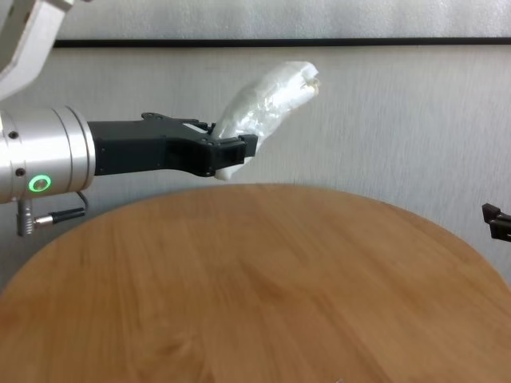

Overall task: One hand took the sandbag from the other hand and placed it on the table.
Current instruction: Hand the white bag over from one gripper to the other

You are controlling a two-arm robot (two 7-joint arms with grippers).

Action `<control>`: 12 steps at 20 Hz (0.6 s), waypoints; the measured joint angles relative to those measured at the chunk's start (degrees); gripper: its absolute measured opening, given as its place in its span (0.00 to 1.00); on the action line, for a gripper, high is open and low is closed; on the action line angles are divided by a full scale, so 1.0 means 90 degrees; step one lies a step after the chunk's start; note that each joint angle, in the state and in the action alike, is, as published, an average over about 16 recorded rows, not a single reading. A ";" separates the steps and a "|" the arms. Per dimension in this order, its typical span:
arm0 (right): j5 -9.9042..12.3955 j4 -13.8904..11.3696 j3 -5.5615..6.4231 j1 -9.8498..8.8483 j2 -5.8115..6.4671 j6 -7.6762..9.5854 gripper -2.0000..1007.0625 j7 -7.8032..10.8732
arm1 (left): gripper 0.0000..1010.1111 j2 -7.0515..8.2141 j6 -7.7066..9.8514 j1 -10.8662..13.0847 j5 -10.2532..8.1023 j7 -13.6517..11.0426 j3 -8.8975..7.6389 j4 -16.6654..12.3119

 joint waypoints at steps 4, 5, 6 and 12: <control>0.0000 0.0000 0.0000 0.0000 0.0000 0.0000 1.00 0.0000 | 0.40 -0.0017 0.0034 -0.0029 -0.0086 0.0043 0.0012 -0.0003; 0.0000 0.0000 0.0000 0.0000 0.0000 0.0000 1.00 0.0000 | 0.40 -0.0022 0.0044 -0.0032 -0.0105 0.0055 0.0010 -0.0001; 0.0000 0.0000 0.0000 0.0000 0.0000 0.0000 1.00 0.0000 | 0.40 -0.0027 0.0053 -0.0034 -0.0122 0.0066 0.0008 0.0000; 0.0000 0.0000 0.0000 0.0000 0.0000 0.0000 1.00 0.0000 | 0.40 -0.0046 0.0090 -0.0030 -0.0195 0.0089 -0.0021 0.0011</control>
